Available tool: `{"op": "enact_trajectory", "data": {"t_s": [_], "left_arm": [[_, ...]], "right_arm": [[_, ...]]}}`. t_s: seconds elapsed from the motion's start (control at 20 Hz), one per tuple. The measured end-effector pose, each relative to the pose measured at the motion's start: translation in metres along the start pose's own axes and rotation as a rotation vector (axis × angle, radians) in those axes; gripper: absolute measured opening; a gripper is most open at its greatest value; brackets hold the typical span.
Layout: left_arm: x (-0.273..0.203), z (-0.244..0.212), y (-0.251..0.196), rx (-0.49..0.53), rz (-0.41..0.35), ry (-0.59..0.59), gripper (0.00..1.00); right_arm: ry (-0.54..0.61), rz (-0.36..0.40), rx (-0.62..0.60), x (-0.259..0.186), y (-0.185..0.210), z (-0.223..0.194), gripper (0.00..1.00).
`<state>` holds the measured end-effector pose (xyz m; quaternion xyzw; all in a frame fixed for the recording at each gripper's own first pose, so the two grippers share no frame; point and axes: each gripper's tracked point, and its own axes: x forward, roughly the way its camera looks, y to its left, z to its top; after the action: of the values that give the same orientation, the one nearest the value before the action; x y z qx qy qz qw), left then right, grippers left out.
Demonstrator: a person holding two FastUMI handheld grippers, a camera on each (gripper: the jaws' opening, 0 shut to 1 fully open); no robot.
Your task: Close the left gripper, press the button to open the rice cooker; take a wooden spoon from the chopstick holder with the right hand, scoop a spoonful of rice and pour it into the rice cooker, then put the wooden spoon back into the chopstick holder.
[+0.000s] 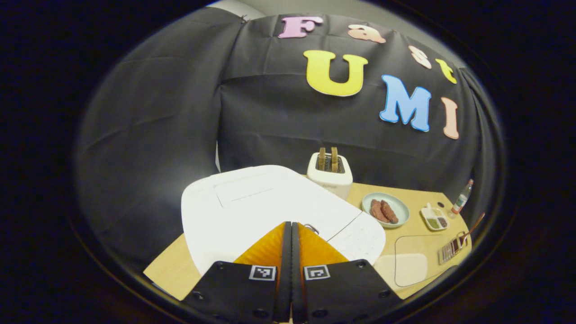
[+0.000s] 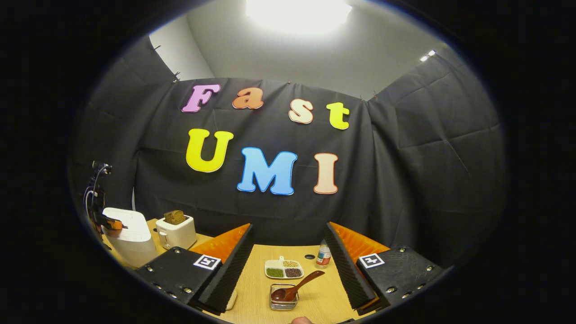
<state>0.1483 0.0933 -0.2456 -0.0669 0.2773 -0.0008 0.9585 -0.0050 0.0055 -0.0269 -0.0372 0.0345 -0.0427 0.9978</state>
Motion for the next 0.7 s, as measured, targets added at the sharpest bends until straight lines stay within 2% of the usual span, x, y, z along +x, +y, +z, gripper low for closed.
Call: {"op": "enact_trajectory", "data": {"t_s": [0.35, 0.6, 0.65, 0.7], "left_arm": [[-0.022, 0.019, 0.001, 0.124, 0.042, -0.085, 0.09], [-0.065, 0.083, 0.012, 0.179, 0.137, -0.267, 0.09], [-0.075, 0.098, 0.011, 0.197, 0.148, -0.313, 0.12], [-0.085, 0.110, 0.005, 0.199, 0.135, -0.340, 0.09]], "right_arm": [[-0.036, -0.006, -0.013, -0.005, -0.017, 0.007, 0.96], [-0.022, 0.000, 0.020, 0.002, -0.026, 0.000, 0.96], [-0.023, 0.001, 0.019, 0.004, -0.028, 0.000, 0.96], [-0.024, 0.004, 0.018, 0.006, -0.029, -0.001, 0.96]]}}
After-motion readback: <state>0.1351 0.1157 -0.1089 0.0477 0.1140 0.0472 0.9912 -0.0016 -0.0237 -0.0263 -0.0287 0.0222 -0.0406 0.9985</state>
